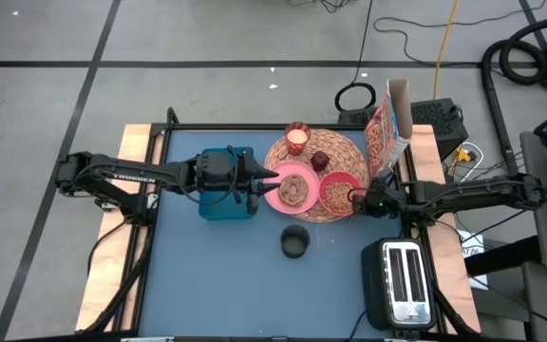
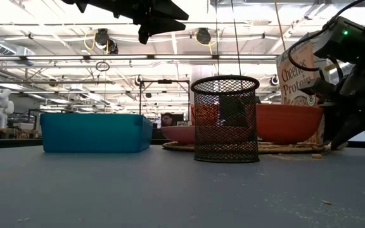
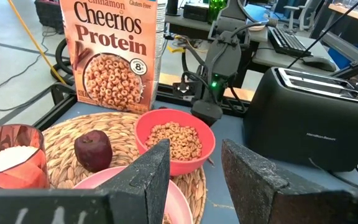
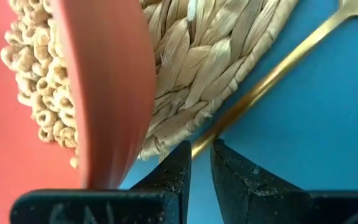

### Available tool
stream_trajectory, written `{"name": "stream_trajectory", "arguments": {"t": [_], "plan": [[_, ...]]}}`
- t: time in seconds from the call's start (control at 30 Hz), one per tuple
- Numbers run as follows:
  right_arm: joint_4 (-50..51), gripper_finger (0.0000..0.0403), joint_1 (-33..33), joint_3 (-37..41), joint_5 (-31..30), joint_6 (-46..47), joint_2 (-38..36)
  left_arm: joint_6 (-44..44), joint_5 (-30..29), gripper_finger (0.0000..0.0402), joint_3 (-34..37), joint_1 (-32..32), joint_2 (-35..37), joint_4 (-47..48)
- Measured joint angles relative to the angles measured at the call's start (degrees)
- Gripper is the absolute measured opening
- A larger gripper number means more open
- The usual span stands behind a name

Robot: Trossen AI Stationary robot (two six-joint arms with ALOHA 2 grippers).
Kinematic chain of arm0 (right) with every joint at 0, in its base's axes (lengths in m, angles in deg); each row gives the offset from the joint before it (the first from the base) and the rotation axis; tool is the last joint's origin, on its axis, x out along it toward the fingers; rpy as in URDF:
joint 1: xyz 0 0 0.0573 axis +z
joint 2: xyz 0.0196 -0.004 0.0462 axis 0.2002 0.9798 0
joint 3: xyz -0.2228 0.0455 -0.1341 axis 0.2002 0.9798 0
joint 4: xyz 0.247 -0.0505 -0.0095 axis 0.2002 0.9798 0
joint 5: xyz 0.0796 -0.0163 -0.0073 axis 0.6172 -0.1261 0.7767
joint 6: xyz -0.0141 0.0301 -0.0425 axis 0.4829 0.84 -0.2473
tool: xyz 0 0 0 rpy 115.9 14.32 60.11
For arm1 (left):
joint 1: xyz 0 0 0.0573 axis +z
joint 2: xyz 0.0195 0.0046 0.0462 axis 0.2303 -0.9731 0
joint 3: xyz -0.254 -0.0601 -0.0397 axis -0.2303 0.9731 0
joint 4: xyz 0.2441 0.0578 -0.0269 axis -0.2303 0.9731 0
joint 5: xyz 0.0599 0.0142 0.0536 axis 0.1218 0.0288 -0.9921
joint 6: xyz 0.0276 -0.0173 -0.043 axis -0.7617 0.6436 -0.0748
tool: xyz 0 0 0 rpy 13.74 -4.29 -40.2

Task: Arrange a breakfast setting
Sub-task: Put the gold spoon to the right side of the pink bowl on the brown placemat

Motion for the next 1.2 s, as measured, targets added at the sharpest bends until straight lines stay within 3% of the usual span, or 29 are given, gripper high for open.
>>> {"name": "stream_trajectory", "arguments": {"t": [0.57,0.73,1.2], "plan": [[0.0,0.0057,0.0,-0.1,1.1,-0.1,0.0,0.0,0.0,0.0150,0.0,0.0,0.0,0.0],[0.1,0.0057,0.0,-0.1,5.5,-0.1,-0.6,0.0,0.0,0.0150,0.0,0.0,0.0,0.0],[2.4,0.0057,0.0,-0.1,6.7,-1.2,-6.9,0.0,0.0,0.0150,0.0,0.0,0.0,0.0]]}}
